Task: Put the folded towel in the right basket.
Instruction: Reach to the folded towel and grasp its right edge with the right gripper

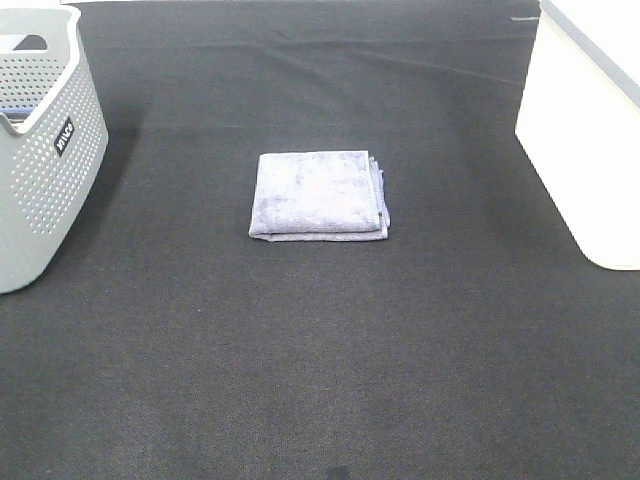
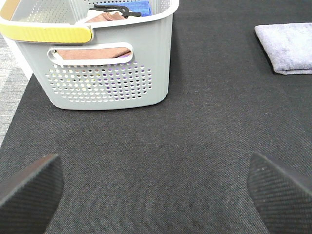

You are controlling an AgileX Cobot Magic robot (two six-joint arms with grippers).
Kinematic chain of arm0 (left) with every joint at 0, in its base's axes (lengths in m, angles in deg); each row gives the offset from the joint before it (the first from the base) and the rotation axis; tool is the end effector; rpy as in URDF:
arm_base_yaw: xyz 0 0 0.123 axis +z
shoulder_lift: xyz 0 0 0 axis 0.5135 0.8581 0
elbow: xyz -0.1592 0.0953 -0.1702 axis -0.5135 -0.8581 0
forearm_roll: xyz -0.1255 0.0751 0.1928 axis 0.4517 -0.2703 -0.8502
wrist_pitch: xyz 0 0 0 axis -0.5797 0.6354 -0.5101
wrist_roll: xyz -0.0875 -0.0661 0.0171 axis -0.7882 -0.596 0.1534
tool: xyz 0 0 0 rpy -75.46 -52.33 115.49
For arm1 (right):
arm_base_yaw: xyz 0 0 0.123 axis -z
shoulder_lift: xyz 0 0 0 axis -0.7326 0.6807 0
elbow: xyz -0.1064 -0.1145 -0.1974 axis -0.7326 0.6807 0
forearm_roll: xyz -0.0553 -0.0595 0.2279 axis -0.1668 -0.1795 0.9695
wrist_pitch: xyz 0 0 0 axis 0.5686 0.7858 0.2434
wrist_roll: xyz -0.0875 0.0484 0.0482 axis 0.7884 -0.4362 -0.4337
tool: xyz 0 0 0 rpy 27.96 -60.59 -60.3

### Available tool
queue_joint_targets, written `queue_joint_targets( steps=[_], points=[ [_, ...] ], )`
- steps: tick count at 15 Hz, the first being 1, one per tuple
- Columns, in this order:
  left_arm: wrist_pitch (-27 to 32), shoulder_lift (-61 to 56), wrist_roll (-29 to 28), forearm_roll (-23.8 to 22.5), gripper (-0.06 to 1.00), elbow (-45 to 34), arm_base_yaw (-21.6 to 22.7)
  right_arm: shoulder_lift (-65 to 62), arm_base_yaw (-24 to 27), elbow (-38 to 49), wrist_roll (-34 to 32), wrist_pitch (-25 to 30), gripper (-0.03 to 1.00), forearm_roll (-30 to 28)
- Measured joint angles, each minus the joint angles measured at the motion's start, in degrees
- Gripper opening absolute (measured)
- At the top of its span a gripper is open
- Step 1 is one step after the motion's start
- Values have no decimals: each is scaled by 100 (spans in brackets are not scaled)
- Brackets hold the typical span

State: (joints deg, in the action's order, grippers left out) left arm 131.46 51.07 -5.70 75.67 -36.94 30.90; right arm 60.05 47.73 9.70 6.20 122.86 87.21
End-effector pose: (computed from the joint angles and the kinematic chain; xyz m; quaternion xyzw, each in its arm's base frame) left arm 0.0377 0.0000 0.2633 -0.0001 0.8513 0.0000 0.5248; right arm 0.0357 0.0064 0.2652 -0.0365 0.8500 0.0076 0.5255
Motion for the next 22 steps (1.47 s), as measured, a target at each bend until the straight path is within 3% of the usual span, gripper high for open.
queue_joint_targets(
  steps=[22],
  points=[
    [0,0,0,0,97,0,0,0,0,0,0,0,84,0]
  ],
)
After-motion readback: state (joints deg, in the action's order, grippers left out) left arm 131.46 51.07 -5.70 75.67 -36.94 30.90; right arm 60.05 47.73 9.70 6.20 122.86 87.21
